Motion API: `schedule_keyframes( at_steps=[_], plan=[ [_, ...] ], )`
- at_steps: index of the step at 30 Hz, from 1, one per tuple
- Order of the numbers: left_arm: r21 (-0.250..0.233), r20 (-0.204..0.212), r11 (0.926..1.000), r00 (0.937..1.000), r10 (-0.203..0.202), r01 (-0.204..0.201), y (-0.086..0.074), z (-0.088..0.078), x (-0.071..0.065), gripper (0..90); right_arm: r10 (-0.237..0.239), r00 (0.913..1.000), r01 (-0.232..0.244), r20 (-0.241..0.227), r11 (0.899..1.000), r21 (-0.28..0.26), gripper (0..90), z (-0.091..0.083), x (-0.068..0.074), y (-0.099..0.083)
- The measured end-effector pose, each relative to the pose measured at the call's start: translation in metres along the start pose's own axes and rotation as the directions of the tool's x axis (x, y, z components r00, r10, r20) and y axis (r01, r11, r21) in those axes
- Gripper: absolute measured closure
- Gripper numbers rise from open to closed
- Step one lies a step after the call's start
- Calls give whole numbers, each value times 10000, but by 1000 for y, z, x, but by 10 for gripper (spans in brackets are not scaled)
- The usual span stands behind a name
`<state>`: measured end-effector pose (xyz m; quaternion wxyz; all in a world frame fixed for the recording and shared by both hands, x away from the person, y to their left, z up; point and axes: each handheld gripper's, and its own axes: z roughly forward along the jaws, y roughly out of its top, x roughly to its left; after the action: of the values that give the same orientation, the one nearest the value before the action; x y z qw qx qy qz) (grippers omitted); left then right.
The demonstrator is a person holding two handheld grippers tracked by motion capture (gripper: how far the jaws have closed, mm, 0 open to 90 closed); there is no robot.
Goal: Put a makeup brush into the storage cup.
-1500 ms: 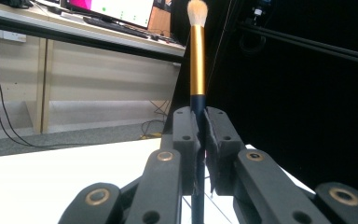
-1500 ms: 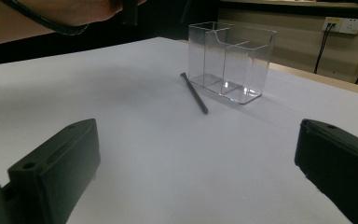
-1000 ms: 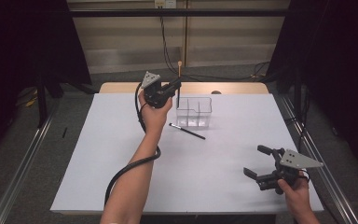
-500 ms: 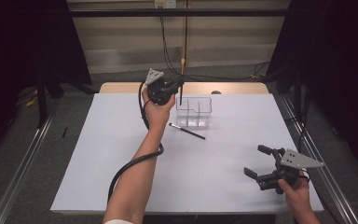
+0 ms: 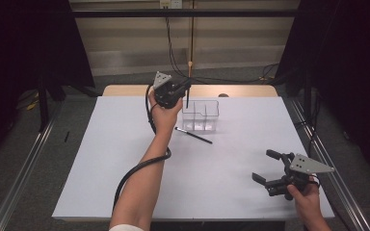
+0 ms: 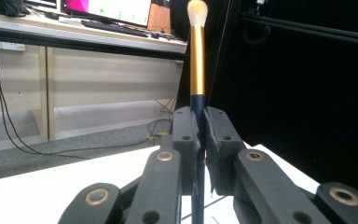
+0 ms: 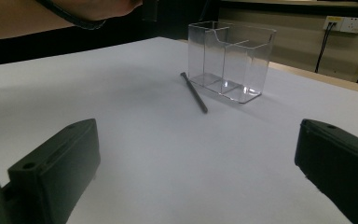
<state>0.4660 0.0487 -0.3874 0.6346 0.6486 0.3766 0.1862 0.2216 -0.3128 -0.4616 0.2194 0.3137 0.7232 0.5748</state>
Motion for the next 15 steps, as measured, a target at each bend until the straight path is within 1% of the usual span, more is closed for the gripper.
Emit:
schedule_keyframes(
  at_steps=[2, 6, 9, 11, 15],
  plan=[
    [-4, 10, 10000, 10000, -54, 54, -1, 0, 0, 835, 2, 10000, -2, -6, 10000, 5, 0, 0, 0, 0],
    [5, -52, 10000, 10000, 11, -11, -4, -1, 1, 834, -31, 10000, 31, -11, 10000, 4, 0, 0, 0, 0],
    [-24, -68, 10000, 10000, -46, 46, -4, -1, 1, 834, -23, 10000, 24, -21, 10000, 15, 0, 0, 0, 0],
    [15, -87, 10000, 10000, 42, -42, -5, 0, 0, 834, -22, 10000, 23, -52, 10000, 14, 0, 0, 0, 0],
    [26, -119, 10000, 9999, 54, -54, -7, -1, 1, 834, -25, 10000, 25, -53, 10000, 12, 0, 0, 0, 0]
  ],
)
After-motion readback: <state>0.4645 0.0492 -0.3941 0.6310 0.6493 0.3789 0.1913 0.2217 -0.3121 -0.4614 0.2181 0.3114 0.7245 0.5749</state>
